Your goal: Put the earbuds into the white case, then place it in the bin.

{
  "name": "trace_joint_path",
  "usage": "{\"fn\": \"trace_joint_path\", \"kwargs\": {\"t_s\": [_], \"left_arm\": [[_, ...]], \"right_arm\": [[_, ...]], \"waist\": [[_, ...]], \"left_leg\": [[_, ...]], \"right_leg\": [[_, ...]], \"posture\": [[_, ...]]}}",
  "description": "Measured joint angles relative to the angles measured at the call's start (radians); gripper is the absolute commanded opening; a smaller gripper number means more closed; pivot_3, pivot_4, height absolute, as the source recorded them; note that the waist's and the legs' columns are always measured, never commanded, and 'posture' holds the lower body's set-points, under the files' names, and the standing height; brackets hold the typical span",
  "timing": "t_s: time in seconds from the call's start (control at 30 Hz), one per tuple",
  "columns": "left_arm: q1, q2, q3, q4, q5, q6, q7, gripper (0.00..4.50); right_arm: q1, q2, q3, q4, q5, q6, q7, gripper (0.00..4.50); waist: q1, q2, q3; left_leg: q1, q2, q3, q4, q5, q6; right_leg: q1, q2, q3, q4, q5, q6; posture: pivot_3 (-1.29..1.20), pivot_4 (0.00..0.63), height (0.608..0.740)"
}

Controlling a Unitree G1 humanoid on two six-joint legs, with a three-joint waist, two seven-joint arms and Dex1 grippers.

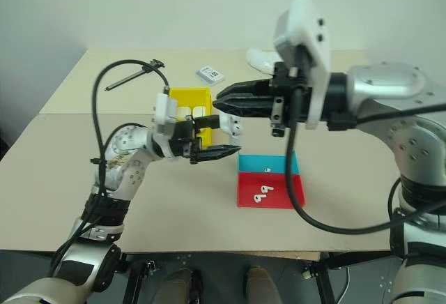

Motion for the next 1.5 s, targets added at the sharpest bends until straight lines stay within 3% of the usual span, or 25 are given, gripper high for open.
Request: {"fn": "trace_joint_path", "kwargs": {"t_s": [0.13, 0.27, 0.57, 0.67, 0.8, 0.97, 1.1, 1.27, 1.5], "left_arm": [[0.0, -0.02, -0.023, 0.043, 0.07, -0.034, 0.054, 2.72], [0.0, -0.026, -0.019, 0.042, 0.078, -0.042, 0.086, 2.72], [0.083, 0.008, 0.039, -0.073, 0.075, -0.015, 0.208, 2.72], [0.122, 0.007, 0.08, -0.172, 0.076, 0.009, 0.308, 2.72], [0.121, -0.047, 0.12, -0.192, 0.173, 0.078, 0.576, 2.72], [-0.017, -0.149, 0.151, 0.018, 0.34, 0.159, 0.928, 2.72], [-0.102, -0.174, 0.131, 0.17, 0.416, 0.156, 1.042, 2.72], [-0.132, -0.177, 0.119, 0.351, 0.472, 0.15, 1.103, 4.4], [-0.147, -0.161, 0.125, 0.365, 0.479, 0.101, 1.078, 4.46]], "right_arm": [[-0.117, -0.012, 0.186, 0.029, -0.197, -0.055, 0.132, 0.02], [-0.122, -0.044, 0.322, 0.051, -0.375, -0.148, 0.261, 0.02], [-0.029, -0.076, 0.246, 0.082, -0.465, -0.203, 0.325, 0.02], [0.045, -0.038, 0.111, 0.077, -0.409, -0.154, 0.258, 0.02], [0.226, 0.042, -0.056, -0.024, -0.385, -0.142, 0.094, 0.02], [0.382, 0.119, 0.042, -0.132, -0.477, -0.038, -0.128, 0.02], [0.399, 0.19, 0.099, -0.165, -0.512, 0.032, -0.234, 0.02], [0.398, 0.232, 0.097, -0.179, -0.513, 0.086, -0.301, 0.0], [0.406, 0.243, 0.089, -0.192, -0.513, 0.1, -0.331, 0.0]], "waist": [[0.003, 0.0, 0.0], [0.006, 0.0, 0.0], [0.003, 0.0, 0.0], [0.004, 0.0, 0.0], [0.012, -0.001, -0.001], [0.016, -0.001, -0.001], [0.007, -0.001, -0.001], [0.006, -0.001, -0.001], [0.005, -0.001, -0.001]], "left_leg": [[-0.003, 0.0, 0.001, 0.001, -0.001, 0.001], [-0.004, 0.0, 0.001, 0.001, -0.001, 0.002], [-0.003, 0.001, 0.001, 0.001, -0.001, 0.002], [-0.002, 0.0, 0.0, 0.002, -0.001, 0.002], [-0.001, 0.0, -0.002, 0.002, -0.001, 0.002], [-0.002, -0.001, -0.002, 0.003, -0.001, 0.002], [-0.003, -0.002, -0.001, 0.002, -0.001, 0.002], [-0.003, -0.002, 0.002, 0.002, -0.001, 0.002], [-0.003, -0.002, 0.002, 0.002, -0.001, 0.002]], "right_leg": [[-0.003, 0.0, 0.0, -0.001, 0.0, 0.0], [-0.003, -0.001, 0.0, -0.001, 0.0, 0.0], [-0.003, -0.001, 0.0, 0.001, 0.0, 0.0], [-0.002, -0.002, 0.0, 0.001, 0.0, 0.0], [0.002, -0.002, -0.002, 0.001, 0.0, 0.0], [0.001, -0.002, -0.002, 0.0, 0.001, 0.002], [-0.001, -0.002, -0.001, -0.001, 0.001, 0.002], [-0.001, -0.002, -0.002, -0.001, 0.001, 0.002], [-0.001, -0.002, -0.002, -0.001, 0.001, 0.002]], "posture": [[0.0, 0.15, 0.74], [0.0, 0.15, 0.74], [0.0, 0.15, 0.74], [0.0, 0.15, 0.74], [0.0, 0.15, 0.74], [0.0, 0.15, 0.74], [0.0, 0.15, 0.74], [0.0, 0.15, 0.74], [0.0, 0.15, 0.74]]}}
